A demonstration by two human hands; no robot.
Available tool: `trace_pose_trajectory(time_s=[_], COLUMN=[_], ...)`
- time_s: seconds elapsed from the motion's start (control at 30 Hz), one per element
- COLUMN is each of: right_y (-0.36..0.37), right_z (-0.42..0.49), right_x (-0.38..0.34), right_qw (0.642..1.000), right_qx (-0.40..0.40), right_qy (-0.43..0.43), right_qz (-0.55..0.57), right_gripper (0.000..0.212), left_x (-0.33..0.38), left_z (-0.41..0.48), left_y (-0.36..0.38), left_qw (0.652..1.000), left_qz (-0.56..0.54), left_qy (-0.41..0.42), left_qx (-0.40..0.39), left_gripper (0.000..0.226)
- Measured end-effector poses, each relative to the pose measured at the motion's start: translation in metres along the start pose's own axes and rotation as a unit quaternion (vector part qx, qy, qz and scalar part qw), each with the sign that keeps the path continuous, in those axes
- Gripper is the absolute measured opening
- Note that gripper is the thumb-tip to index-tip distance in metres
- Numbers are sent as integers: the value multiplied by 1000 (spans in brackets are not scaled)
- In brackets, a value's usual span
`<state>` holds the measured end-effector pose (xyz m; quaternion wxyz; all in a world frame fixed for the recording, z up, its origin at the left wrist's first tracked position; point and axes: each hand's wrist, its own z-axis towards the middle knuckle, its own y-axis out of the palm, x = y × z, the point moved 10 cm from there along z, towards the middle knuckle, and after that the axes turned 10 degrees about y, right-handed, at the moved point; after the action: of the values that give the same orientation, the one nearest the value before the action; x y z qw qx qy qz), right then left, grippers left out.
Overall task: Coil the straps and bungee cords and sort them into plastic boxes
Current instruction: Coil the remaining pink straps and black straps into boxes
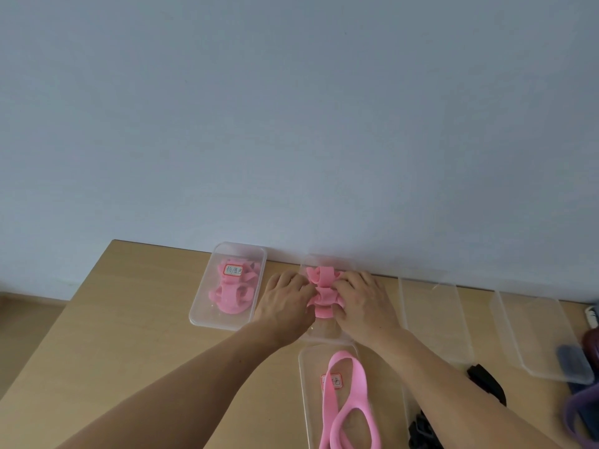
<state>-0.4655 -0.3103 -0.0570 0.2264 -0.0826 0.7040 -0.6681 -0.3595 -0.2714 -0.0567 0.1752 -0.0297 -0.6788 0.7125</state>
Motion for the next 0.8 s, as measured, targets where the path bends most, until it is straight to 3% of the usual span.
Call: trace_pose_trajectory(time_s=[0.2, 0.47, 0.63, 0.8], right_y=[-18, -43, -48, -22], right_z=[-17, -77, -132, -180], right_x=[-4, -26, -21, -16], right_qw=[1000, 998, 991, 988], right_qx=[7, 16, 29, -40], right_qy=[27, 66, 127, 144], right_qz=[-6, -14, 24, 40], right_gripper=[30, 39, 36, 37], left_x=[-1, 16, 31, 65], left_z=[-12, -54, -82, -111], left_y=[0, -29, -36, -22], left_qw=[999, 998, 996, 985], left_qz=[-25, -57, -80, -159], left_qy=[-7, 11, 22, 35], left_qx=[-30, -15, -21, -58], left_gripper=[45, 56, 54, 46])
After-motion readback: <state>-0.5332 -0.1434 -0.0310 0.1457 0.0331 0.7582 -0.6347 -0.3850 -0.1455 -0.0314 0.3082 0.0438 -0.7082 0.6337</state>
